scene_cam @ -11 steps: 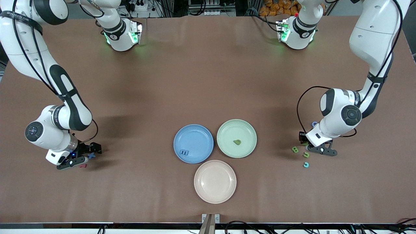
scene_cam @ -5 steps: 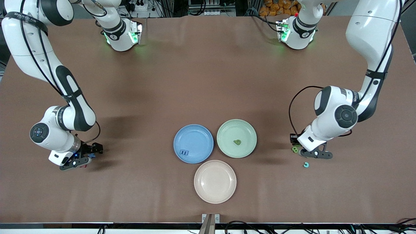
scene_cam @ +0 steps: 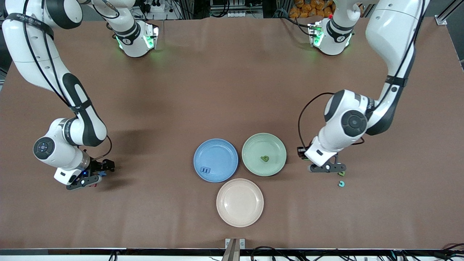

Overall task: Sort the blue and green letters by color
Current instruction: 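Place green N on the green plate while the right gripper grasps blue X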

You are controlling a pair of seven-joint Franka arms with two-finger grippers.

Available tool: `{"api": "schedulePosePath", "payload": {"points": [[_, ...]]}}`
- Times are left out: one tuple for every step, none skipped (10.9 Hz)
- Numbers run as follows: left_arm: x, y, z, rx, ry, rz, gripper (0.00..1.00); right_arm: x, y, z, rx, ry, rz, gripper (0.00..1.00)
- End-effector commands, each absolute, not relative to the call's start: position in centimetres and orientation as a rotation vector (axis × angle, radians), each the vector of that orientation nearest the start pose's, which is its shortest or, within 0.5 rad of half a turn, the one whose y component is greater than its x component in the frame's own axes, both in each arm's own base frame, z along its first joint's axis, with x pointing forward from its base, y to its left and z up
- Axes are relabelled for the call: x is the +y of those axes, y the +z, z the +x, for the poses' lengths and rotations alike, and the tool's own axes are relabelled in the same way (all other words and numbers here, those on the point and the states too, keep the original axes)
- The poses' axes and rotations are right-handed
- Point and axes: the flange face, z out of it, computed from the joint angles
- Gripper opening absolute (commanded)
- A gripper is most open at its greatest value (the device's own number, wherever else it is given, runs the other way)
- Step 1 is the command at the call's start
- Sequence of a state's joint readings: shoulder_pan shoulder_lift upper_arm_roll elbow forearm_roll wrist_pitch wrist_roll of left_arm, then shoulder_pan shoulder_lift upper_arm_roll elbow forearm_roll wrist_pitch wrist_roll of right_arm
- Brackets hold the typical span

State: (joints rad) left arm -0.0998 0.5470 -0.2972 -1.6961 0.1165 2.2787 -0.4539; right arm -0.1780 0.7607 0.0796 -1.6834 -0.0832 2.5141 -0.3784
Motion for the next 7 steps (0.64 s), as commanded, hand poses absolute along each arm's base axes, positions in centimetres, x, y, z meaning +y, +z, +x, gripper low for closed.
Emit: {"api": "schedulePosePath", "payload": {"points": [[-28.6, 29.9, 63.2, -0.199, -0.036, -3.242, 0.03, -7.5, 17.4, 67.8, -0.480, -0.105, -3.122, 0.00], [-30.2, 29.8, 62.6, -0.228, -0.030, -3.242, 0.03, -7.5, 17.5, 67.8, -0.489, -0.107, -3.122, 0.00], [-31.5, 29.1, 62.0, -0.254, -0.008, -3.237, 0.03, -7.6, 17.5, 67.8, -0.489, -0.107, -3.122, 0.00], [-32.9, 28.4, 61.3, -0.288, 0.012, -3.232, 0.03, -7.7, 17.5, 67.8, -0.492, -0.109, -3.122, 0.00], [-34.1, 28.3, 60.9, -0.320, 0.014, -3.232, 0.03, -7.9, 17.5, 67.8, -0.485, -0.109, -3.123, 0.00], [-35.1, 28.1, 60.6, -0.334, 0.020, -3.233, 0.03, -8.0, 17.6, 67.8, -0.484, -0.112, -3.122, 0.00], [-35.9, 27.6, 60.2, -0.350, 0.030, -3.229, 0.03, -8.0, 17.8, 67.9, -0.482, -0.117, -3.123, 0.00]]}}
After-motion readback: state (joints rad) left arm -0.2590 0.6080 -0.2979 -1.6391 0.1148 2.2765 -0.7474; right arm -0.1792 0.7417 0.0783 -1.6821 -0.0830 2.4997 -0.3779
